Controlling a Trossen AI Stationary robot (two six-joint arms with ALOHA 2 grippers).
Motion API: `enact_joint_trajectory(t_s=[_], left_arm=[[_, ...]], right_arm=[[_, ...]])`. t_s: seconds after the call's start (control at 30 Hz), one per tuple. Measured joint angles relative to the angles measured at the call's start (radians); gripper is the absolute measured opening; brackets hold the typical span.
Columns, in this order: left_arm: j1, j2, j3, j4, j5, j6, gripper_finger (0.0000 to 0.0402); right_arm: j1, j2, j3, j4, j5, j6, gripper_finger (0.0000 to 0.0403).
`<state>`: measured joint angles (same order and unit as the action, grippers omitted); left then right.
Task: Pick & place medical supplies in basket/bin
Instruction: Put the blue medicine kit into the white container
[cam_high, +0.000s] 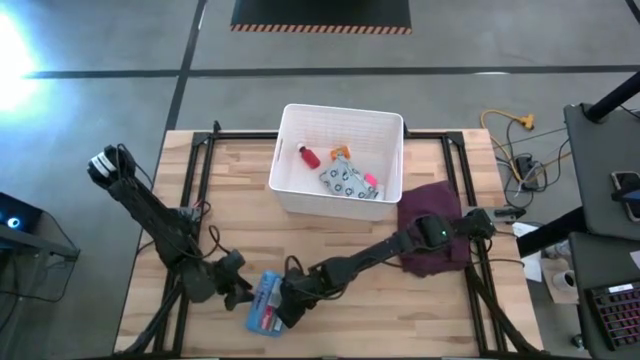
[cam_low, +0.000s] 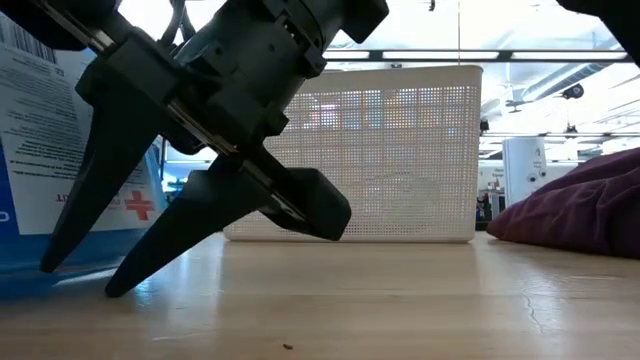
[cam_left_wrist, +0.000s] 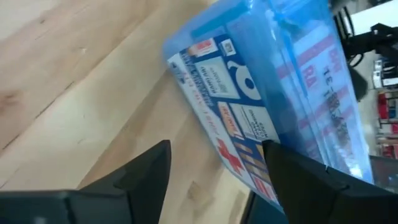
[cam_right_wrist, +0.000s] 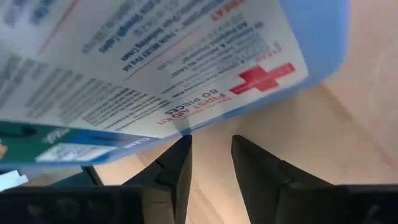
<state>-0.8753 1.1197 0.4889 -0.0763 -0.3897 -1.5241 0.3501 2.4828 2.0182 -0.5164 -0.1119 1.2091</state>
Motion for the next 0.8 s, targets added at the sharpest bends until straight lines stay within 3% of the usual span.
enact_joint_trajectory(t_s=[0.4,0.63,0.8], left_arm=[[0.0,-0.123,-0.001,-0.004,-0.083,0.051,0.0245],[0.001,-0.105,-0.02,0.022,-0.084,0.035,0.0245],[0.007,-0.015,-0.08,0.28,-0.081,0.011,0.0245]], right_arm=[[-0.005,0.0,0.0,0.0,0.011,-0.004,0.0094],[-0.007,-0.001,0.0,-0.001,0.016,-0.009,0.0093],[-0.01,-0.003,-0.005,-0.006,0.022,-0.008,0.0093]])
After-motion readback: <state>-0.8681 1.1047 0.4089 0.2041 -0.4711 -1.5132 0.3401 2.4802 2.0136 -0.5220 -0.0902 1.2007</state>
